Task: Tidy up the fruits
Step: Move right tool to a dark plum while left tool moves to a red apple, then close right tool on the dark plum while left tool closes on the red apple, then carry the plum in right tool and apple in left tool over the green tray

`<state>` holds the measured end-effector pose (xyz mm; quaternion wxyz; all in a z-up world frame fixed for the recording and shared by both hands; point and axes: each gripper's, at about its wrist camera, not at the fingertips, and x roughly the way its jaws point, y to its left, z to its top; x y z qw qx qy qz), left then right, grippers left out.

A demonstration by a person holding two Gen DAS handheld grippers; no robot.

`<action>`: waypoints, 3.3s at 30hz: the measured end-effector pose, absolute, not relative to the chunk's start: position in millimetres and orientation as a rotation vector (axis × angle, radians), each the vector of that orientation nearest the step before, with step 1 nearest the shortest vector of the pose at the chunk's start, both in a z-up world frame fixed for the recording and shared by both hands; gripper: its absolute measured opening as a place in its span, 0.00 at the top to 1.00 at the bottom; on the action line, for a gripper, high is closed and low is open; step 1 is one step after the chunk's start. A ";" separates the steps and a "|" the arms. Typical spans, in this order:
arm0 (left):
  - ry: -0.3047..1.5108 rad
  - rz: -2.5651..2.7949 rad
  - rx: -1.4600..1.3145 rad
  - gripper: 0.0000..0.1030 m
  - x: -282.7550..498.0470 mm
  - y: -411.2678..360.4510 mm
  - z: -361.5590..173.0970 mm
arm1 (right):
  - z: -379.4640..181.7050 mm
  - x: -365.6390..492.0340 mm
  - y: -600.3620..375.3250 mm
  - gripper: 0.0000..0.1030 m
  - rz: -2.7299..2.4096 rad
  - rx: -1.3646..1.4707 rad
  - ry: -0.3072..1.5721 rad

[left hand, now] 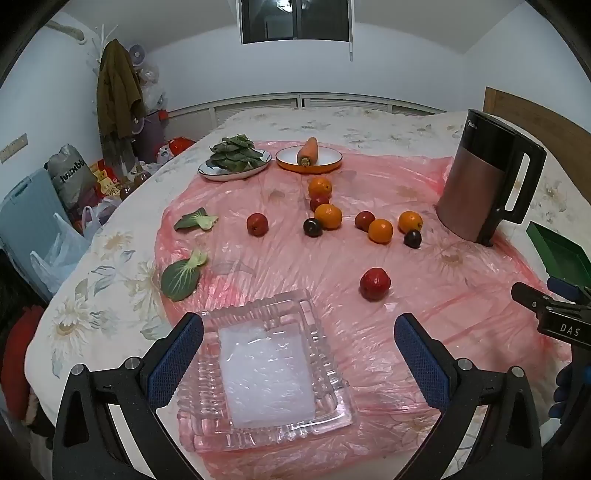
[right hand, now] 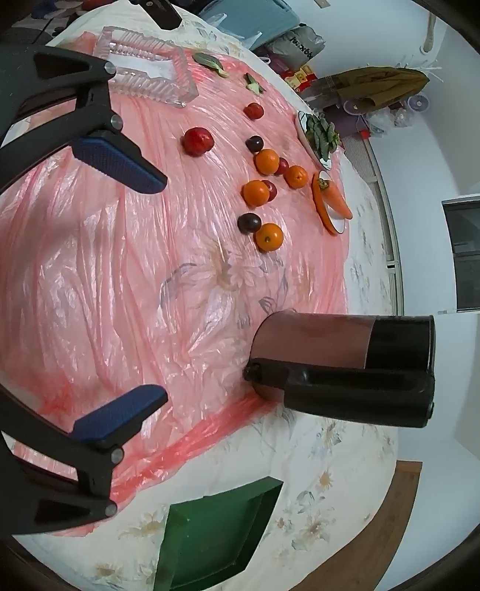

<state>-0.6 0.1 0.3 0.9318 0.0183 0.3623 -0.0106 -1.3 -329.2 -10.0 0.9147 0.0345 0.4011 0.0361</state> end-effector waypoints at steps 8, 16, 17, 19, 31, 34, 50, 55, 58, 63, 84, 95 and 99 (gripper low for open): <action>0.738 -0.050 0.053 0.01 0.4 -8.8 -10.4 | -12.6 -0.3 -327.6 0.00 0.078 0.072 0.824; 0.764 -0.100 0.047 0.01 5.7 -1.7 -8.1 | -16.3 2.8 -324.2 0.00 0.101 0.084 0.824; 0.776 -0.103 0.051 0.01 7.5 -2.2 -8.8 | -16.2 2.9 -322.8 0.00 0.102 0.078 0.820; 0.789 -0.103 0.036 0.01 9.1 0.0 -9.2 | -15.5 4.1 -320.5 0.00 0.109 0.072 0.812; 0.827 -0.102 0.011 0.01 36.3 -13.2 -13.5 | -20.8 47.8 -296.2 0.00 0.246 0.067 0.831; 0.841 -0.124 0.007 0.02 48.8 -23.4 -18.6 | -24.5 66.8 -287.0 0.00 0.286 0.062 0.842; 0.942 -0.202 -0.035 0.37 110.7 -60.1 -53.9 | -62.8 157.4 -258.5 0.33 0.423 0.051 0.943; 0.976 -0.218 -0.036 0.42 116.9 -69.8 -62.9 | -73.6 169.6 -256.7 0.41 0.430 0.061 0.972; 0.994 -0.214 -0.044 0.46 121.0 -72.5 -68.1 | -77.4 174.0 -253.6 0.41 0.432 0.055 0.979; 1.044 -0.217 -0.064 0.69 127.7 -73.1 -80.5 | -83.5 179.5 -249.4 0.86 0.439 0.032 1.006; 1.006 -0.238 -0.131 0.70 116.0 -70.7 -56.6 | -51.0 144.1 -269.1 1.00 0.482 0.067 0.928; 0.972 -0.425 -0.091 0.70 93.7 -145.9 -18.5 | -27.2 67.3 -368.7 1.00 0.349 0.145 0.885; 0.966 -0.525 -0.073 0.70 90.3 -190.5 -7.5 | -21.8 45.6 -424.1 1.00 0.241 0.159 0.867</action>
